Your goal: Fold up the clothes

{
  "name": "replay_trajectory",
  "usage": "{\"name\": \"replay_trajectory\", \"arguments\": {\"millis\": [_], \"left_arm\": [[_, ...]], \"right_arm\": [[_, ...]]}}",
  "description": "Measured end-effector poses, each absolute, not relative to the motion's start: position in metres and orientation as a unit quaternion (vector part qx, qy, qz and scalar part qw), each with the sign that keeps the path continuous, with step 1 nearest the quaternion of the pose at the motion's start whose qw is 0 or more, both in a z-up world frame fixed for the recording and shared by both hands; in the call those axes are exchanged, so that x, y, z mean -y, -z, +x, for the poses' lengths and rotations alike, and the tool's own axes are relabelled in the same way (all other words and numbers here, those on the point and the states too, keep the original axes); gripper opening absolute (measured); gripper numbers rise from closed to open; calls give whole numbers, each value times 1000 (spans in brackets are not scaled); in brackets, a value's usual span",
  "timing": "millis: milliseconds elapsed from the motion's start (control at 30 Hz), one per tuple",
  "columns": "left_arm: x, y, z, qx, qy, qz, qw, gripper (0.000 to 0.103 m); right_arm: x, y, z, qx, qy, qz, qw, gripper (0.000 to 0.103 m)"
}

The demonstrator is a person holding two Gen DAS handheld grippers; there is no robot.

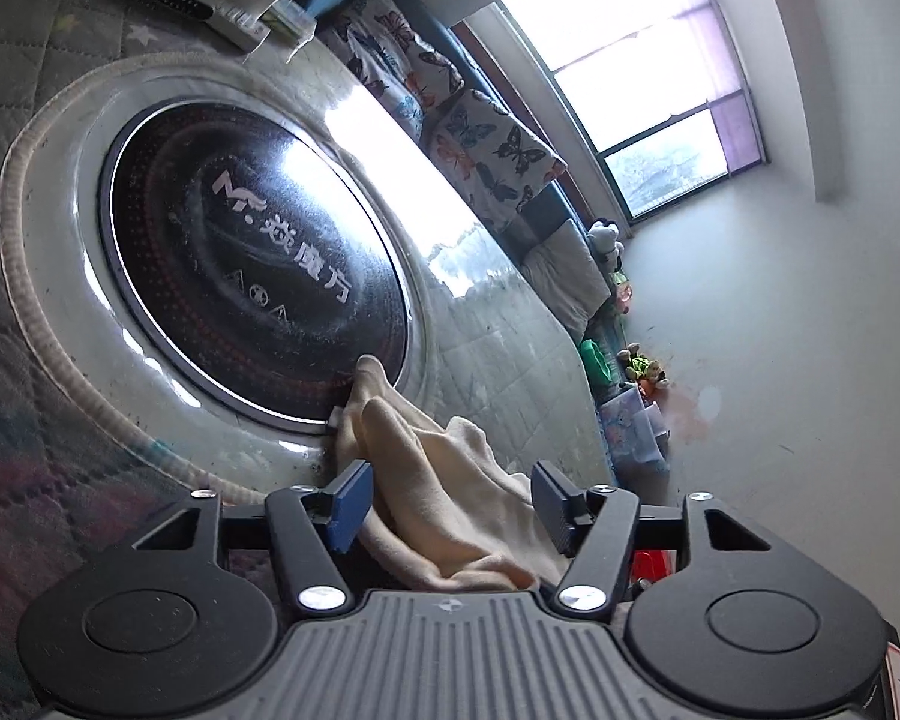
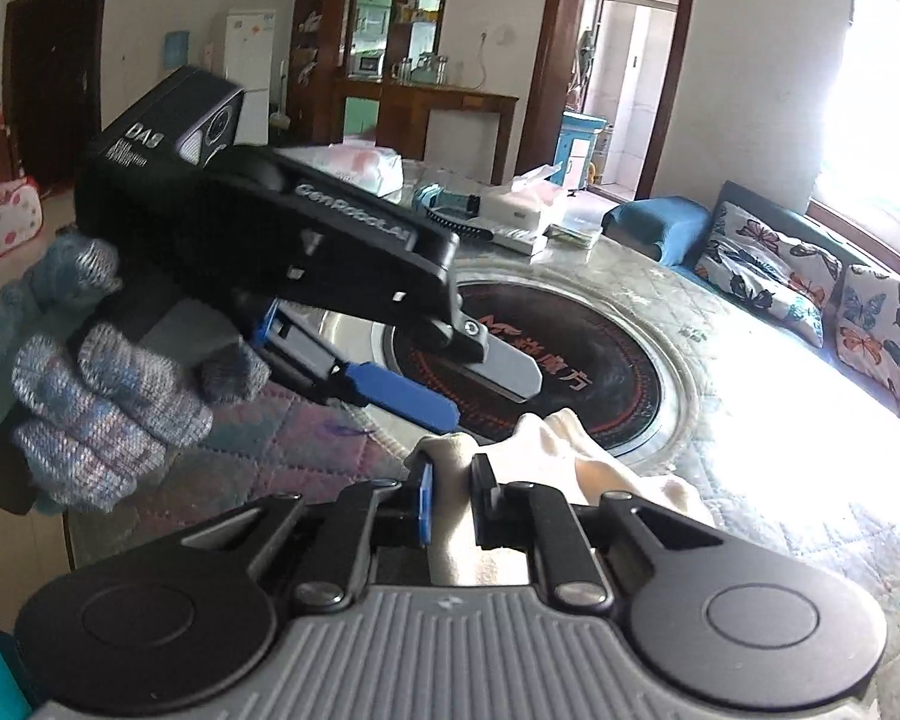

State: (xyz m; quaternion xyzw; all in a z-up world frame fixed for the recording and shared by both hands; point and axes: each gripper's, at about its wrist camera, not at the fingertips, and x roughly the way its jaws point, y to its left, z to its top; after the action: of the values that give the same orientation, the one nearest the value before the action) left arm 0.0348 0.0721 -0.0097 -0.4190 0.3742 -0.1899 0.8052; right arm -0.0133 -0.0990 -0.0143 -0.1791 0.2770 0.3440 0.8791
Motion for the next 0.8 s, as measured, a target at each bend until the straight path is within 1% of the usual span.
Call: {"name": "replay_trajectory", "arguments": {"millis": [200,267,300,433,533,733,800], "left_arm": [[-78,21,31,-377,188,-457,784,65],[-81,25,29,-378,184,-470,776,72],[-81,28,29,-380,183,-476,772,73],[-79,33,31,-380,189,-488,763,73],[-73,33,39,-391,193,-482,760,75],[-63,37,51,-414,180,-475,755,75],[-61,37,54,-418,179,-477,752,73]], "right_arm": [[105,10,-11,-272,-338,-172,884,11],[105,9,-11,-271,-337,-173,885,11],[106,9,-11,-271,-337,-172,885,11],[104,9,-12,-271,-337,-173,885,11],[102,9,-14,-271,-338,-177,884,11],[100,9,-16,-267,-337,-178,885,11],[100,9,-16,-267,-337,-177,885,11]]}}
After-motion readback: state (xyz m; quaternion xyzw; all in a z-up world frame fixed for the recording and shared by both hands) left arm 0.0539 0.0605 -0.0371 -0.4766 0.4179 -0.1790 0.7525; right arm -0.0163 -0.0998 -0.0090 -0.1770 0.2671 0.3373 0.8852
